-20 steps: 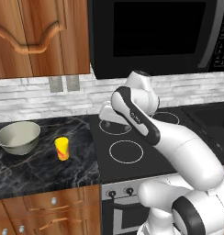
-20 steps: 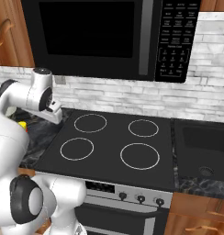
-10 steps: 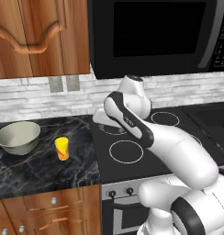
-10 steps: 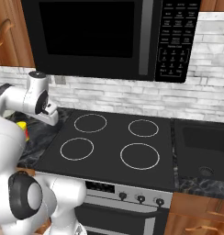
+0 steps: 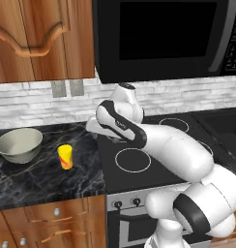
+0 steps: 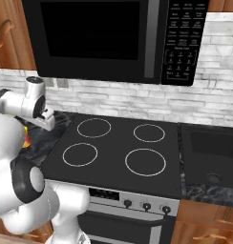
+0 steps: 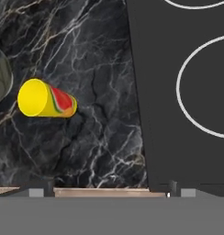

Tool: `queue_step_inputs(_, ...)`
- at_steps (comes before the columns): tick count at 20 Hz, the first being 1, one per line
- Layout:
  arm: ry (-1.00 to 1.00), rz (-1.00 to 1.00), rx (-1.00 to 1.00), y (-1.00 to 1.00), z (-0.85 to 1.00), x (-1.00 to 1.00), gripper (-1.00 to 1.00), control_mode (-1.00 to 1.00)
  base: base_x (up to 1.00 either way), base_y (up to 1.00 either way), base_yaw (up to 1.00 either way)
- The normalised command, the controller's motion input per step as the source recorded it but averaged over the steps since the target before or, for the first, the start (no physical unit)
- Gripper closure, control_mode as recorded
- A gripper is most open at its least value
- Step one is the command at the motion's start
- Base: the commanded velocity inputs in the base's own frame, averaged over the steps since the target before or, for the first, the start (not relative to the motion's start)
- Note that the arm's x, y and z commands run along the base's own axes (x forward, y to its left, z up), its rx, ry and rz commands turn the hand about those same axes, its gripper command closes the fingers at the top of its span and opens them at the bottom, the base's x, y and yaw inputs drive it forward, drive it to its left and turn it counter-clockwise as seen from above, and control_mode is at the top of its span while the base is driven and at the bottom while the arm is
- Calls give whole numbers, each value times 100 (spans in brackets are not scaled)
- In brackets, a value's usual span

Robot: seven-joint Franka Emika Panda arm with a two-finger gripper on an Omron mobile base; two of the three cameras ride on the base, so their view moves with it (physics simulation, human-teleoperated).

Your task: Pick the cup and bowl from the counter and place them on the counter next to the sink.

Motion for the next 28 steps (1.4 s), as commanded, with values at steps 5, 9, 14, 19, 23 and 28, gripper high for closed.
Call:
queue_step_inputs(5,9,0,0,22,-39,79,-100,-100,0,0,0)
queue_step_inputs(9,11,0,0,36,-35,72,-100,-100,0,0,0)
queue_step_inputs(14,3,-1,-1,53,-10,24,-100,-100,0,0,0)
queue_step_inputs(19,0,0,0,49,0,0,-100,-100,0,0,0)
queue_step_inputs(23,-5,0,0,42,0,0,-100,-100,0,0,0)
queue_step_inputs(28,0,0,0,16,-2,0,-100,-100,0,0,0)
